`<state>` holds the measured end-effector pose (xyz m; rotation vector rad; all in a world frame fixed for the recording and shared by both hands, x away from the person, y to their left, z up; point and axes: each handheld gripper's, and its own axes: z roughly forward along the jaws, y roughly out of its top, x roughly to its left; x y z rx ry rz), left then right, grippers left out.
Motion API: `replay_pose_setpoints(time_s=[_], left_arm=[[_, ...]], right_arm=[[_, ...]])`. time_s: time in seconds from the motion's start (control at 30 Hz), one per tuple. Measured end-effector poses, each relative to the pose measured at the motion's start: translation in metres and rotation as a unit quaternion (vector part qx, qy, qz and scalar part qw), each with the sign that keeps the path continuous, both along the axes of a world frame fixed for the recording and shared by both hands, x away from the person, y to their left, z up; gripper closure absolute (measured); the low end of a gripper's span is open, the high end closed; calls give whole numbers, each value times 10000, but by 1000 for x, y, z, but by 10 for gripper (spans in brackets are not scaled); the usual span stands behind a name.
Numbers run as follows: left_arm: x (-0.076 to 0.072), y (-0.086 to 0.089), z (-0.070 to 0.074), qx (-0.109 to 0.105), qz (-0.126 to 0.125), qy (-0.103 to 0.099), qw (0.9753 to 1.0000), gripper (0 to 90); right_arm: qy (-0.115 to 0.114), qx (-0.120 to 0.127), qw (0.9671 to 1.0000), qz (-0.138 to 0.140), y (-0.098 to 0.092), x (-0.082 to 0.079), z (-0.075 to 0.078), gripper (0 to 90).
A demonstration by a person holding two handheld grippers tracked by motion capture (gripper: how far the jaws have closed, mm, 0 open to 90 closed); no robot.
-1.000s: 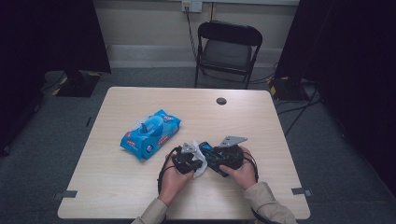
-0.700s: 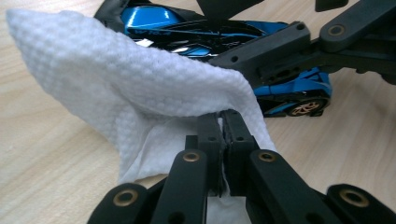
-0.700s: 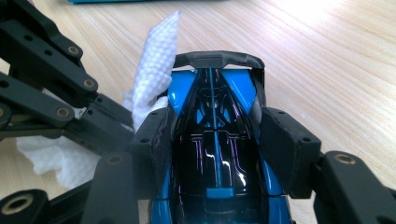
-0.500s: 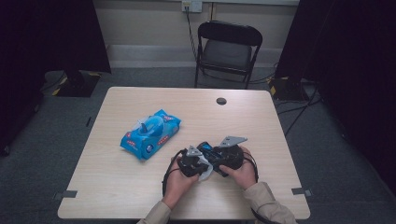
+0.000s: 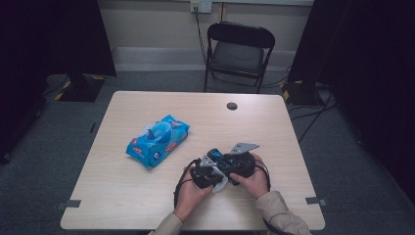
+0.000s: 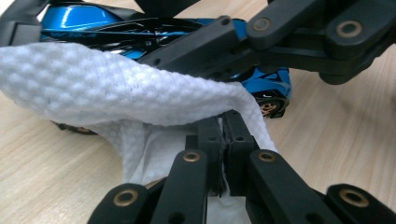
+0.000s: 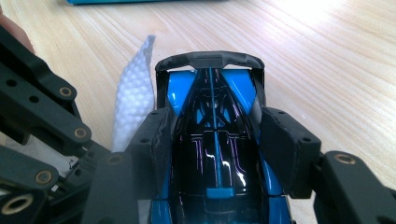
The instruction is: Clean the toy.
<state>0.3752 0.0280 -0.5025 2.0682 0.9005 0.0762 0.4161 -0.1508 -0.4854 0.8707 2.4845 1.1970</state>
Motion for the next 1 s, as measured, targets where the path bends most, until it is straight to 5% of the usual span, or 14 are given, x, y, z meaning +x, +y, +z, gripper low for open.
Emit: replay_pose_setpoints(time_s=[1.0], left_arm=[[-10, -13, -1, -72, -265, 22, 9996, 880]], right_arm=[[-15, 2, 10000, 1, 1, 0, 0, 440]])
